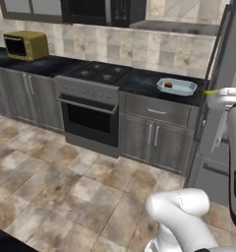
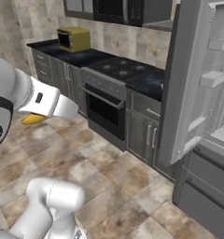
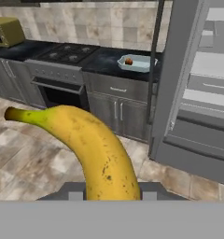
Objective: Pick the banana and orange from the fridge and place them inside the tupperware on the counter.
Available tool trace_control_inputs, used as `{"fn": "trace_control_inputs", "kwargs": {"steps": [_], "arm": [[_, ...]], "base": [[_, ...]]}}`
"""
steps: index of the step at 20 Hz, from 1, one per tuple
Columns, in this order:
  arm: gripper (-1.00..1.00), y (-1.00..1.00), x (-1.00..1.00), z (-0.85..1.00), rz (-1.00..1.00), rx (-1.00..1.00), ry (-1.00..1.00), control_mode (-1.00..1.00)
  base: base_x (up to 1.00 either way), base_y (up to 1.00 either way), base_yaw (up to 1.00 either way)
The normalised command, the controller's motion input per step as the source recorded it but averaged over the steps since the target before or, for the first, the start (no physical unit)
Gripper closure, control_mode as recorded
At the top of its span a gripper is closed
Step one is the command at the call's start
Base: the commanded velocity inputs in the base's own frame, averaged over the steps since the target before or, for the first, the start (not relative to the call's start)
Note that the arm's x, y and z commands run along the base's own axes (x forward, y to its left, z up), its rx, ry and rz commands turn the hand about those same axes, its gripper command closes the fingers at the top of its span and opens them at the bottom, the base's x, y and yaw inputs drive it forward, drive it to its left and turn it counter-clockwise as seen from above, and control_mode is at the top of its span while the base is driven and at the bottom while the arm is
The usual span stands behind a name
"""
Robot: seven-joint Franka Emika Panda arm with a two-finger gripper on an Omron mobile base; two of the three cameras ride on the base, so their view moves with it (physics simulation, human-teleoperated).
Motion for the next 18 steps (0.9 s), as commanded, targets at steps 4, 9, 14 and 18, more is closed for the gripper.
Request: {"fn": "trace_control_inputs", "kwargs": {"steps": [4,9,14,18], "arm": [[1.00,0.00,0.00,0.00,0.00,0.00,0.00,1.00],[1.00,0.00,0.00,0.00,0.00,0.00,0.00,1.00],[1.00,0.00,0.00,0.00,0.00,0.00,0.00,1.00],[1.00,0.00,0.00,0.00,0.00,0.00,0.00,1.00]], "base": [[0.61,0.00,0.14],[0.80,0.00,0.41],[0.82,0.00,0.30],[0.87,0.00,0.00]]}}
